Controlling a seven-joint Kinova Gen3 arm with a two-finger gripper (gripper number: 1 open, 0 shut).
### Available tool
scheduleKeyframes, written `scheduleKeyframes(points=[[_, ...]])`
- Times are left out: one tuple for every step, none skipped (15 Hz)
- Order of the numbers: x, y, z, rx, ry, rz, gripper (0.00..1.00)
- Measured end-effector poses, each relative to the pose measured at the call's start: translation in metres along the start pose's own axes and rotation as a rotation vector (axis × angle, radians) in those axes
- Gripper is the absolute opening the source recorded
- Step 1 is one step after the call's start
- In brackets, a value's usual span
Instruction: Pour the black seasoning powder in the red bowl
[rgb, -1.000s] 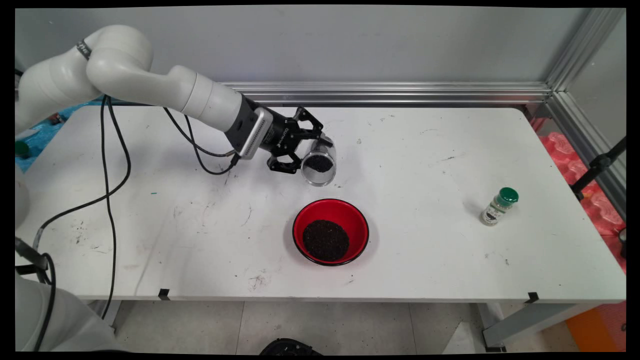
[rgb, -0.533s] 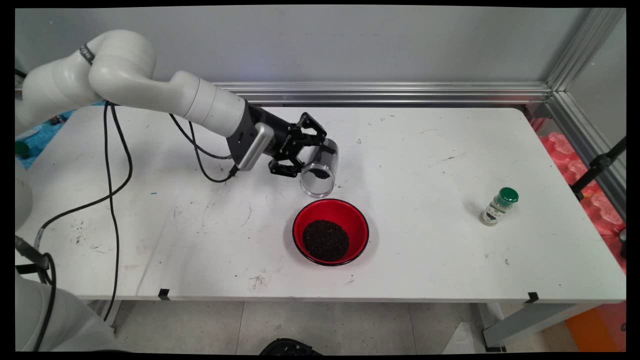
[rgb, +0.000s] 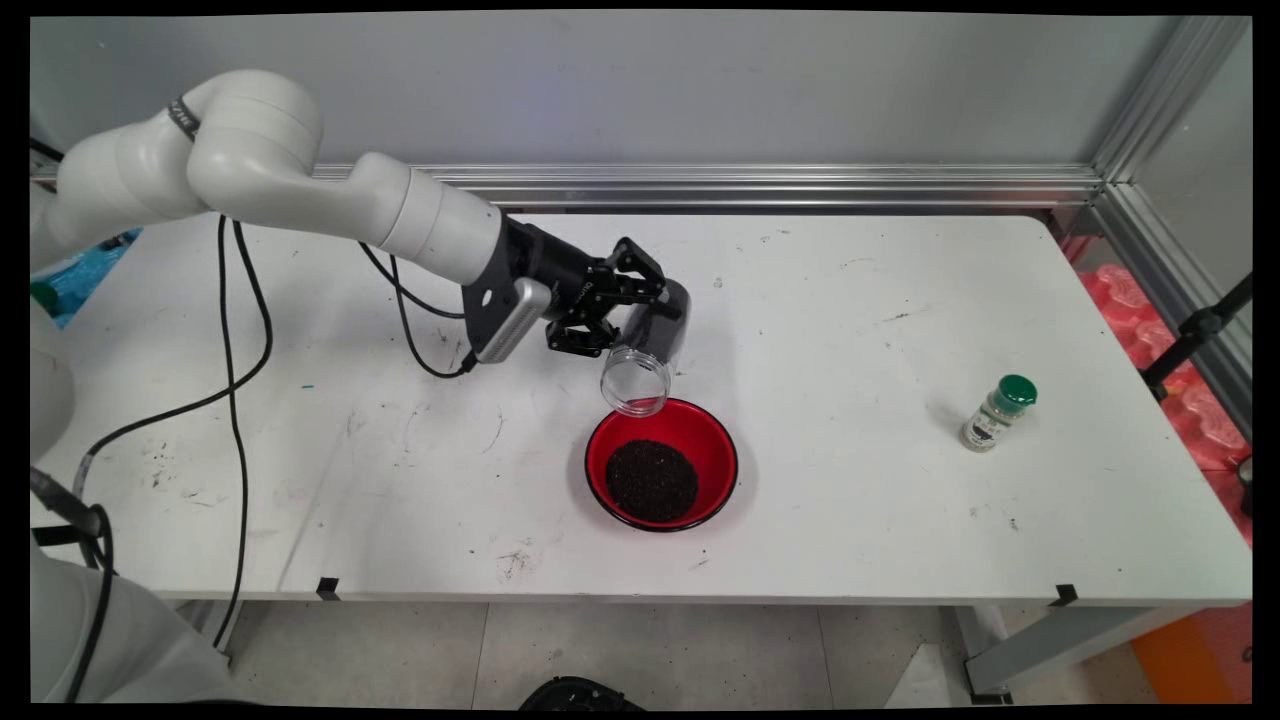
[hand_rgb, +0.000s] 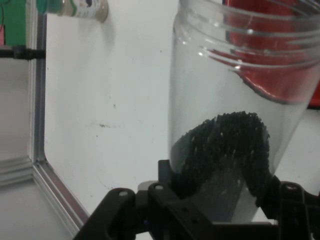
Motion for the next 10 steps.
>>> scheduleKeyframes(points=[[0.001,-0.001,0.001,0.001,-0.001,0.014,0.00],[0.002,-0.001,0.002,0.003,-0.002,0.028,0.00],[0.004,-0.002,0.004,0.005,-0.004,0.048,0.00],[0.006,-0.003,0.005,0.008,-0.006,0.068,0.00],[0.007,-0.004,0.007,0.011,-0.010,0.087,0.00],[0.009,-0.006,0.008,0.014,-0.013,0.103,0.00],[0.010,-0.007,0.009,0.018,-0.017,0.121,0.00],[0.011,-0.008,0.010,0.021,-0.021,0.140,0.00],[0.012,-0.009,0.011,0.024,-0.026,0.158,0.00],[0.013,-0.010,0.012,0.026,-0.030,0.172,0.00]])
